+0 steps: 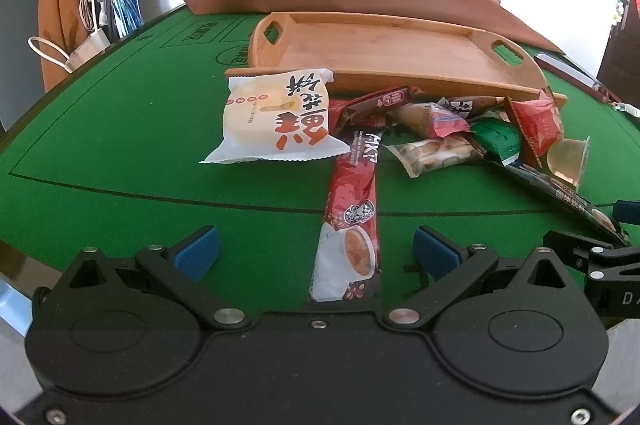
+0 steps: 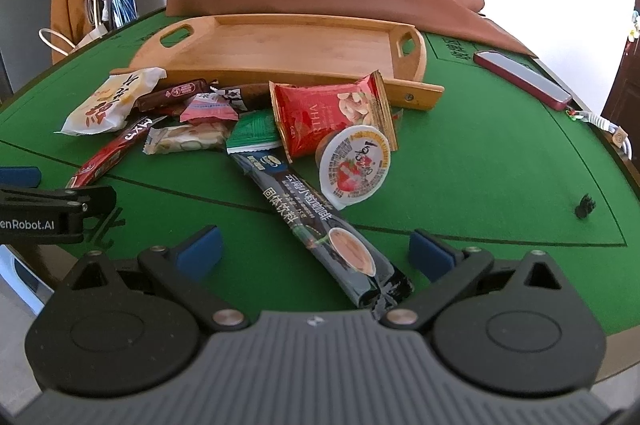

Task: Organize snacks
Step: 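Grasp the red coffee stick with the left tool while the right tool grasps the dark coffee stick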

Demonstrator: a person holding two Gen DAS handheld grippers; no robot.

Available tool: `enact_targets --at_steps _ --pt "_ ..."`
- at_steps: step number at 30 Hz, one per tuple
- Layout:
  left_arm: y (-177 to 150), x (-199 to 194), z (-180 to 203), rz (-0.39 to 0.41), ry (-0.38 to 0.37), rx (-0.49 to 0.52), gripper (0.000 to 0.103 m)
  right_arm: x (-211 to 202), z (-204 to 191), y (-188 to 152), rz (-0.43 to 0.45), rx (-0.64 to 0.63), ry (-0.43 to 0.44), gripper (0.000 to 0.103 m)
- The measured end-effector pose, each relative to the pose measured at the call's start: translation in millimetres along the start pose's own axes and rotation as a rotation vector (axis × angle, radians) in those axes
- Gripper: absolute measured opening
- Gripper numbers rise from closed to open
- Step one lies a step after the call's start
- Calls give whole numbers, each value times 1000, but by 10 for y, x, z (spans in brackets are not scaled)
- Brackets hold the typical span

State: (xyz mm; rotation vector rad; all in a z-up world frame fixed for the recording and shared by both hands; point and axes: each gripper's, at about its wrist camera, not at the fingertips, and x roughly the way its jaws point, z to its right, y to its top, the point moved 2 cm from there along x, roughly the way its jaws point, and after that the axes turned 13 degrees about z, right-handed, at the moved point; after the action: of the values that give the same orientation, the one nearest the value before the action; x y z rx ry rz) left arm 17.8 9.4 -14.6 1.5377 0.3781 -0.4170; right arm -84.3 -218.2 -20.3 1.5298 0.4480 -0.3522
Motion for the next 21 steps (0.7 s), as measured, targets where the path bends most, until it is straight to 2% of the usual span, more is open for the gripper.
enact_targets --at_steps 6,11,14,16,21 --pt "-7 -5 -1 8 0 -1 103 5 -31 -15 17 0 7 103" --pt "-4 -39 2 24 -15 7 91 7 -82 -4 30 -22 44 97" --pt "15 -62 0 32 -15 6 78 -4 -118 15 40 -38 67 88" --pt "34 -70 3 32 -17 6 67 -17 -152 24 52 -51 78 75" --pt "80 -62 23 21 -30 9 51 -37 -232 43 71 -88 99 56"
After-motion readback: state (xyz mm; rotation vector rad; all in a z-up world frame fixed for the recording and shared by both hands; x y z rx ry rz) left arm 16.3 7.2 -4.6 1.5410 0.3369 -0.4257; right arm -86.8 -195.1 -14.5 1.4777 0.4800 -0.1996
